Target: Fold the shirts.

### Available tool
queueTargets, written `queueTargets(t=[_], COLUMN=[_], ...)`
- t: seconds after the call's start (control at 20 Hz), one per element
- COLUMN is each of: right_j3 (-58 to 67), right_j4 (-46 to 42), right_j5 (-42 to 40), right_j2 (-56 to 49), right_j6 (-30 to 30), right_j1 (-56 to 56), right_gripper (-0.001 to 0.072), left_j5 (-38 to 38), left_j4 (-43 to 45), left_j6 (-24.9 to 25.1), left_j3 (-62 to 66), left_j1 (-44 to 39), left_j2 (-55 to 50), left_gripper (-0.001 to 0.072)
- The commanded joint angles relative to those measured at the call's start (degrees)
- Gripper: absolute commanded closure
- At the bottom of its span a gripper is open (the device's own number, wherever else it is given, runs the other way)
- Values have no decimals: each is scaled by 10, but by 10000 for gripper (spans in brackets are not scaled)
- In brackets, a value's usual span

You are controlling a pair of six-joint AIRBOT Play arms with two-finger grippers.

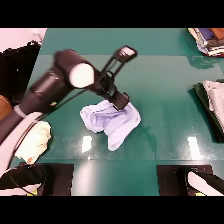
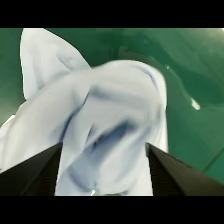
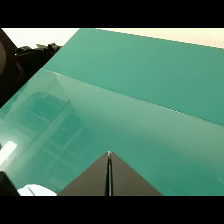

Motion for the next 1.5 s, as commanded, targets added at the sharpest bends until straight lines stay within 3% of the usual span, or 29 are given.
queueTargets(t=[0.0, 0.15, 0.4, 0.6, 0.85, 0.9, 0.95, 1.0, 1.05, 1.25, 1.4, 1.45], right_j3=[1, 1, 1, 1, 1, 1, 1, 0, -5, -129, -308, -377], right_j4=[0, 0, 0, 0, -1, -2, -11, -27, -48, -139, -146, -137], right_j5=[15, 26, 26, 26, 30, 34, 40, 53, 68, 118, 93, 78], right_j2=[0, 0, -1, -1, -2, -3, -5, -6, -7, 9, 30, 32], right_j6=[0, 0, 0, 0, 0, 0, 1, 2, 14, 69, 72, 72], right_j1=[0, 0, 0, 0, 0, 0, 0, 0, 0, 0, 1, 2], right_gripper=[697, 697, 697, 697, 697, 697, 697, 697, 697, 697, 691, 599], left_j5=[-15, -59, -9, 86, 114, 124, 132, 136, 135, 70, 39, 40], left_j4=[57, 87, -42, -109, -217, -228, -237, -240, -239, -176, -173, -177], left_j6=[15, 9, 11, 16, 51, 53, 53, 53, 56, 62, 75, 76], left_j3=[0, -1, -127, -278, -316, -316, -316, -316, -314, -232, -161, -146], left_j1=[34, 149, 297, 326, 326, 326, 326, 326, 326, 327, 327, 327], left_j2=[-27, -13, -13, -21, -55, -54, -54, -54, -54, -53, -53, -53], left_gripper=[95, 96, 96, 96, 98, 179, 418, 581, 679, 679, 678, 679])
